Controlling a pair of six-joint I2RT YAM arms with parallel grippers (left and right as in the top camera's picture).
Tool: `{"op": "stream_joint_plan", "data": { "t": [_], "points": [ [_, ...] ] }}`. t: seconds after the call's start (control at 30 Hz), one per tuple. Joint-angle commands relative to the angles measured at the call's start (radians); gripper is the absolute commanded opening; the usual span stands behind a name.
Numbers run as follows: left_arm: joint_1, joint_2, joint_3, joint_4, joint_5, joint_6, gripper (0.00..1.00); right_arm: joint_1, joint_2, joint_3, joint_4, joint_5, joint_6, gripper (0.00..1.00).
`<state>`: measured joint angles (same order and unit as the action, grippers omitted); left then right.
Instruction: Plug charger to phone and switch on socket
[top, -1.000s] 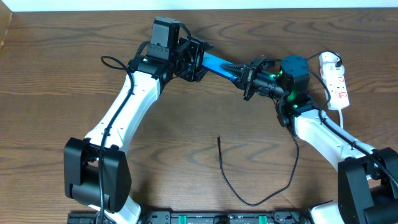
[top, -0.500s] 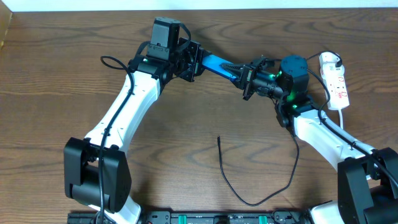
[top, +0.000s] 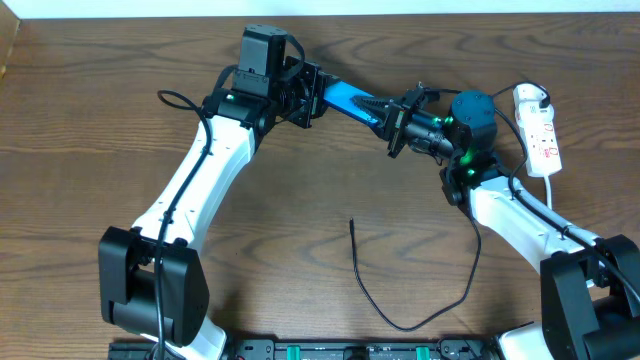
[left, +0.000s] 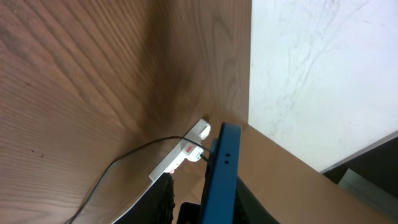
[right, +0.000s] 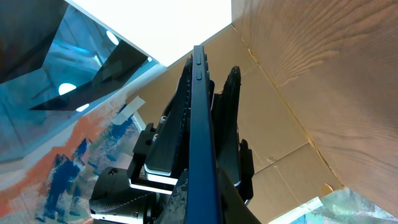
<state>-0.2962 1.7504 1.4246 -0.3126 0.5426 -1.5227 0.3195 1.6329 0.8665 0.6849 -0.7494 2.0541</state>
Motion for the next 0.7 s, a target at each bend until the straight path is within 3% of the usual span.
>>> {"op": "stream_joint_plan", "data": {
  "t": [0.0,0.13,0.5,0.6,0.63,0.67],
  "points": [
    [-0.002,-0.007,0.002,-0.014,-0.005,-0.002,0.22,0.01,-0.01,0.016,0.028,0.014,-0.003,0.01],
    [-0.002,-0.007,0.002,-0.014,-0.005,-0.002,0.13,0.01,-0.01,0.016,0.03,0.014,-0.003,0.01],
    [-0.002,-0.007,0.002,-0.014,-0.005,-0.002,0.08,0.01,-0.01,0.016,0.03,0.013,-0.003,0.01],
    [-0.002,-0.007,0.002,-0.014,-0.005,-0.002,0.07,0.01,-0.01,0.016,0.03,0.013,-0.003,0.09],
    [-0.002,-0.007,0.002,-0.014,-0.005,-0.002,0.07,0.01,-0.01,0.016,0.03,0.013,-0.003,0.2],
    [-0.002,-0.007,0.002,-0.014,-0.005,-0.002,0.07,0.01,-0.01,0.016,0.03,0.013,-0.003,0.22]
  ]
}}
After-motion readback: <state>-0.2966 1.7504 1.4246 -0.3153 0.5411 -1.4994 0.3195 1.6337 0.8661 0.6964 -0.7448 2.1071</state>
